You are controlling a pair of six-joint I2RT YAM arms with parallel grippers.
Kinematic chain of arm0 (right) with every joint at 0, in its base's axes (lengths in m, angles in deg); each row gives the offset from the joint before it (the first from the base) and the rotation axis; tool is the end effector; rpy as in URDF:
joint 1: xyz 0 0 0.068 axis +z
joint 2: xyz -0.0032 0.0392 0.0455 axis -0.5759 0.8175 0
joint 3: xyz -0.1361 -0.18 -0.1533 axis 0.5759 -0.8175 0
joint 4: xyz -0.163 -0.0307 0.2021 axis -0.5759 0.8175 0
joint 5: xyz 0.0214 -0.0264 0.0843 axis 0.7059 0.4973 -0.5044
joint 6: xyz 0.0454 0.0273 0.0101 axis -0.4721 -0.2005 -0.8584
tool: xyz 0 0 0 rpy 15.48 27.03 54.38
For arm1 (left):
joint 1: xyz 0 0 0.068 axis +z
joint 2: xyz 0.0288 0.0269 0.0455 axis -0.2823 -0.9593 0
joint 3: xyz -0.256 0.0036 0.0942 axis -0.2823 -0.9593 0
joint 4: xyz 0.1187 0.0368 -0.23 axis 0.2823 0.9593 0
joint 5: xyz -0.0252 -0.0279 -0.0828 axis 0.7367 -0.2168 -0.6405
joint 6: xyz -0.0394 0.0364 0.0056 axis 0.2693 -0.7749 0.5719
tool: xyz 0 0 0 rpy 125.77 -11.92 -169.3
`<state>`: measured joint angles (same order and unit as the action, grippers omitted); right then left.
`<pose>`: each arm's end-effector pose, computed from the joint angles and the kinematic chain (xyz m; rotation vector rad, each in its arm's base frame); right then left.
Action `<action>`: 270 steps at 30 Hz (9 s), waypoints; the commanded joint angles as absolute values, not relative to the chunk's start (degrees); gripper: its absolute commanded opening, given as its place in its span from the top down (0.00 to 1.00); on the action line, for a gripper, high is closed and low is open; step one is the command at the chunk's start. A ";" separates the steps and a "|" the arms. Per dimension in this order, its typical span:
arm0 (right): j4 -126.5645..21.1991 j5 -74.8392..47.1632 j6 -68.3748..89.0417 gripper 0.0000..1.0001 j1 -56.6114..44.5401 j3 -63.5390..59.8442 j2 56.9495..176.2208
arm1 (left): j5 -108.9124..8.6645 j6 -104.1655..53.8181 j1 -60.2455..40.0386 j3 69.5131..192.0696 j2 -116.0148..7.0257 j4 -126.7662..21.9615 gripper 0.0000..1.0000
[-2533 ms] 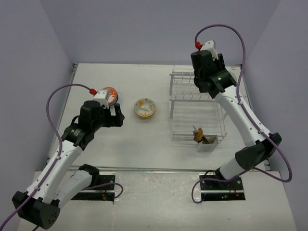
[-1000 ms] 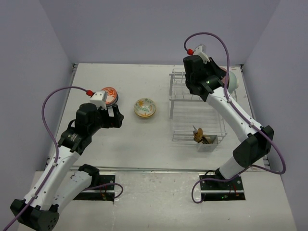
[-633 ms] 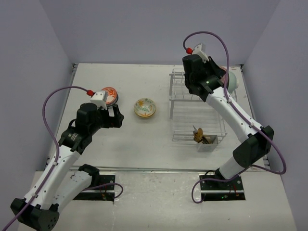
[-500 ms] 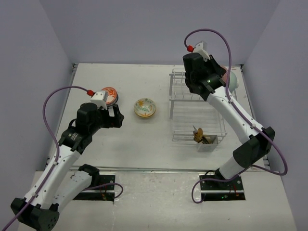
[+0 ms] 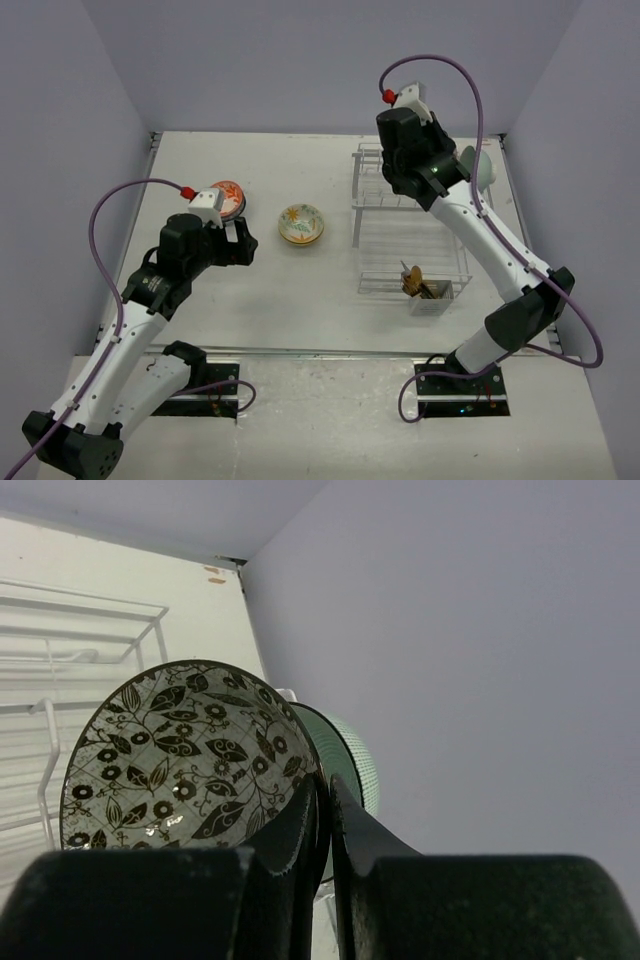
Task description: Unload the bowls from the dish rack
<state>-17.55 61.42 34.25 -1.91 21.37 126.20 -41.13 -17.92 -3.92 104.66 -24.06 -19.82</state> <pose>0.2980 0.1560 0.4312 -0.1003 1.8575 -0.9960 0.1620 -0.0594 0.3108 0.0195 2.1092 -0.4002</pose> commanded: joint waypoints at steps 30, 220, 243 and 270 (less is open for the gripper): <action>-12.58 26.06 -0.25 1.00 -0.18 22.72 107.84 | -30.53 -4.50 -28.51 164.16 -70.39 -19.98 0.00; -1.77 19.64 -5.08 1.00 8.17 32.83 116.72 | -24.38 -6.70 -27.72 157.06 -58.80 -15.85 0.14; -3.71 21.49 -6.76 1.00 9.22 35.37 124.36 | -18.84 -6.61 -28.34 153.81 -56.43 -15.06 0.33; -4.59 22.19 -6.67 0.32 9.22 31.51 120.50 | -16.18 -8.36 -23.53 155.33 -66.46 -7.67 1.00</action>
